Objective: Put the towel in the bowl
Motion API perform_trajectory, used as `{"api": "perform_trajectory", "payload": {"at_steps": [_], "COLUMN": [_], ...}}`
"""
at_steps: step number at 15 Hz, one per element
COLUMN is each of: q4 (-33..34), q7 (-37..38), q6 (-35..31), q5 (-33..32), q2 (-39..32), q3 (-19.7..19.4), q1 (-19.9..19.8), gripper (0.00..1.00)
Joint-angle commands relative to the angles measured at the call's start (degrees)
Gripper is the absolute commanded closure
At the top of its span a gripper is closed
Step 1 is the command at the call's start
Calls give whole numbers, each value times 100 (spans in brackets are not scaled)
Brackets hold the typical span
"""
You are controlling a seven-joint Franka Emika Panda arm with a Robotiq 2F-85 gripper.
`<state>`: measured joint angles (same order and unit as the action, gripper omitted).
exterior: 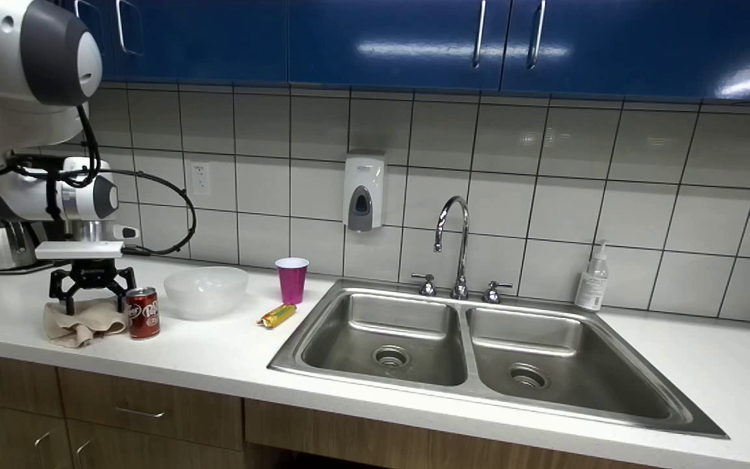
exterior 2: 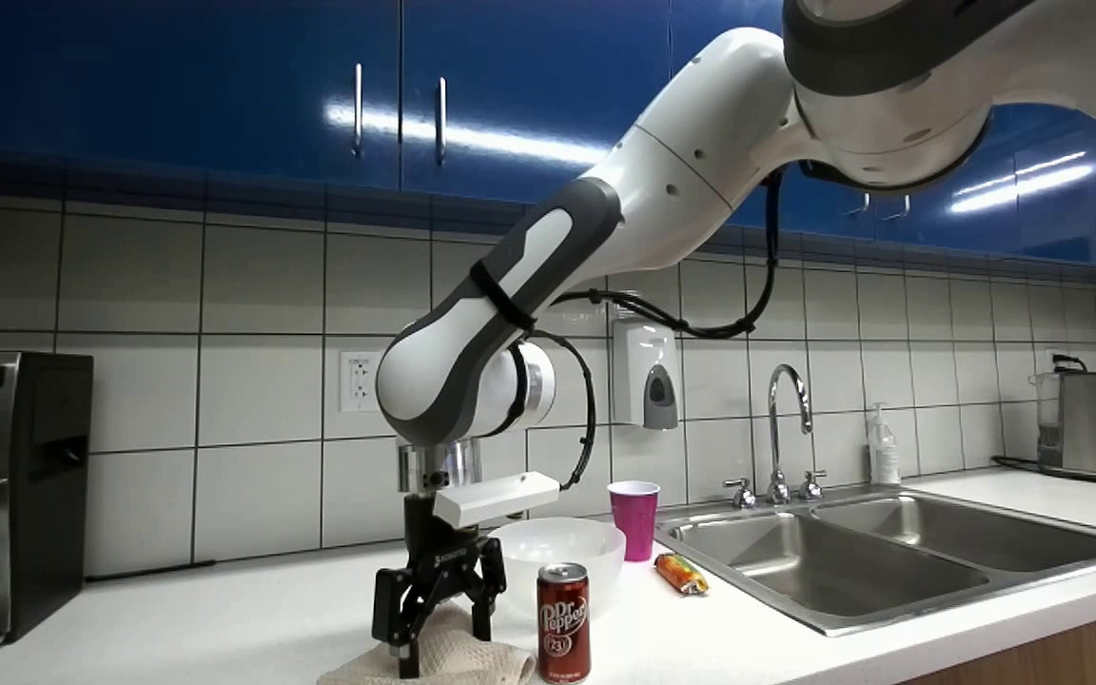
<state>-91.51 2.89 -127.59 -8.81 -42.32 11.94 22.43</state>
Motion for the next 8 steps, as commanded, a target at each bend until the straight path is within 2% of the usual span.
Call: {"api": "perform_trajectory", "payload": {"at_steps": [1,2,3,4,6,8], "q4": [188,187,183,179,177,176], "q7": [-137,-138,-147,-152,-158,-165], "q6": [197,197,192,187,185,182], "q5": [-2,3,4,7,14,17], "q2": [-67,-67,-64,-60,-57,-52], "q3": [-37,-34,-31,-28,-24,-22], "q1": [44,41,38,35,28,24], "gripper": [0,25,26,33,51,65]}}
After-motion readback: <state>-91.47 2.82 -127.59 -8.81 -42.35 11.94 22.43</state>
